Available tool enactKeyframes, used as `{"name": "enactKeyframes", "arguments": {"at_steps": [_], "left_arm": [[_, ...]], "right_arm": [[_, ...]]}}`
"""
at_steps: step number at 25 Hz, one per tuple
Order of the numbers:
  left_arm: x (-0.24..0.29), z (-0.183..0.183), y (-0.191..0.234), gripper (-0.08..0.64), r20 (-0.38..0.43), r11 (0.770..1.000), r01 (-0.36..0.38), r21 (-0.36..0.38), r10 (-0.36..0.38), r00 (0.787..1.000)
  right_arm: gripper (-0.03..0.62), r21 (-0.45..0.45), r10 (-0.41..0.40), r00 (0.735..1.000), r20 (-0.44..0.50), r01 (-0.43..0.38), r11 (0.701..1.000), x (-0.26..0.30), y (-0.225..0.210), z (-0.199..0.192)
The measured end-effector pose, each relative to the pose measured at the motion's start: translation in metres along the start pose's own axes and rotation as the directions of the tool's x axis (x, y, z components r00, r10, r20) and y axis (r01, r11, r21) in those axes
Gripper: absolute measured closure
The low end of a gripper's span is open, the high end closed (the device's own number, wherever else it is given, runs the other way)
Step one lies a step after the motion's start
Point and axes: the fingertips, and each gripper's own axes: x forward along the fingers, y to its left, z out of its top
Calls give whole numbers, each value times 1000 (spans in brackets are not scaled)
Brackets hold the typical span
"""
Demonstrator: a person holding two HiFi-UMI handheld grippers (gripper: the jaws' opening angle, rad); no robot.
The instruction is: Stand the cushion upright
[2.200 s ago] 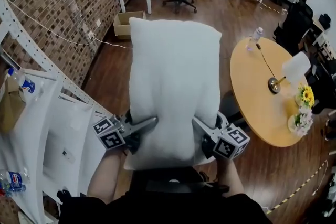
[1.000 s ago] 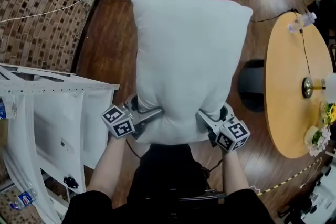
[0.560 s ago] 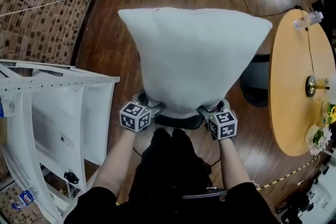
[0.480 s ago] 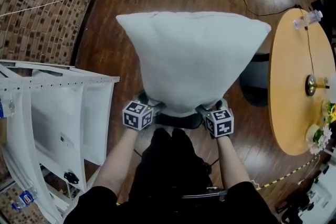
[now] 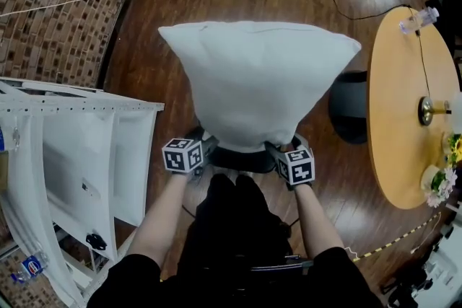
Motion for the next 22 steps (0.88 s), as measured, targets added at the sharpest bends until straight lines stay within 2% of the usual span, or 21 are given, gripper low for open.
{"name": "enactKeyframes", "arguments": {"at_steps": [3,7,8,9,11,13,15,18,22], "left_arm": [[-11,6,-11,257,37,1000,11,-11,-10,999],[-36,7,-28,297,87,998,56,-27,-53,995],[-40,11,-31,331,110,997,75,-32,-71,991],[-45,16,-35,348,138,995,96,-35,-90,986],[-60,27,-43,414,199,991,131,-32,-122,972],[-81,36,-52,492,267,987,156,-31,-142,953],[-101,44,-62,558,329,980,194,-40,-171,929],[-129,55,-82,558,387,968,249,-37,-216,897],[-173,59,-104,558,435,959,281,34,-267,860]], "right_arm": [[253,17,-1,999,38,1,1000,-16,2,8],[299,83,33,992,124,-44,996,-47,10,11],[326,98,37,985,170,-54,994,-55,9,17],[382,110,33,973,228,-60,992,-65,7,25],[482,137,24,941,337,-75,988,-85,4,36],[578,167,48,911,410,-127,978,-105,9,40],[592,179,89,894,440,-184,967,-124,23,41],[592,144,130,887,444,-213,966,-152,47,39],[592,76,144,891,431,-195,978,-175,80,25]]}}
